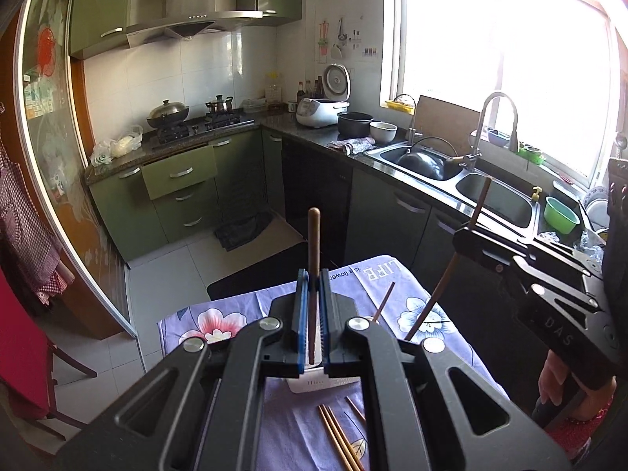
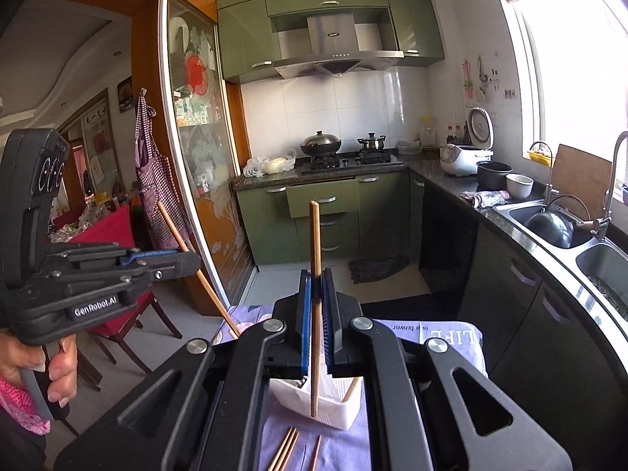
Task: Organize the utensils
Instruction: 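Lower both chopsticks into the white holder and open both grippers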
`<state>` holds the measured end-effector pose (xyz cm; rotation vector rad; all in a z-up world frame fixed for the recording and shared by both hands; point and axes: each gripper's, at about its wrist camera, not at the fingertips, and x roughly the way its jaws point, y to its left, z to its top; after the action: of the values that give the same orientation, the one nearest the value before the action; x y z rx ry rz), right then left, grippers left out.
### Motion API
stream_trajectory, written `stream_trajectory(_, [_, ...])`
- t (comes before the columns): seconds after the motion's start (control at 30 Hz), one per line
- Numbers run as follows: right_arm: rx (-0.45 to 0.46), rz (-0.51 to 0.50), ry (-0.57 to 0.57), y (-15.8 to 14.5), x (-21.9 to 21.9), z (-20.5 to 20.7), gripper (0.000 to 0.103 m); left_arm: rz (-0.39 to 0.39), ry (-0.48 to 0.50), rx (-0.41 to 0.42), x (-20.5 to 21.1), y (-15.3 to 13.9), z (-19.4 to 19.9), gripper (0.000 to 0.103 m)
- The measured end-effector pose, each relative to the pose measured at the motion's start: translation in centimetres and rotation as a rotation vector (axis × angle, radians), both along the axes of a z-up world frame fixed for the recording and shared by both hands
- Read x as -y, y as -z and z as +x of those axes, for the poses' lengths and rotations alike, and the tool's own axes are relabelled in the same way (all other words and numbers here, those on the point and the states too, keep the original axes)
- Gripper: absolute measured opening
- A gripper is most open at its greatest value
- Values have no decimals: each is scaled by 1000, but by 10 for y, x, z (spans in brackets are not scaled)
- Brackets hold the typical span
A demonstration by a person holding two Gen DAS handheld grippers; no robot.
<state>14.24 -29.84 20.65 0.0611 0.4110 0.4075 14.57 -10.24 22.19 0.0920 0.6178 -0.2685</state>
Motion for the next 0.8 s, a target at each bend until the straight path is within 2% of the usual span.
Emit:
stream_trajectory(0.17, [-11,-29,34,11,-12,35,6,10,-15,-75,6,34,34,5])
stream_trajectory(0.43, [-135,-72,26,80,-23,64,6,33,-13,-204,3,88,49,6])
stream_trajectory(0.53, [-176,-95,21,100,-27,69,6,47,-18,-210,1,93,47,15])
stream_trajectory(0.6, [-182,-102,18,105,-29,68,7,48,-25,-199,1,91,44,35])
stream_trajectory(0.8, [-142,-72,10,94,-22,44,7,56,-3,-163,4,73,22,36])
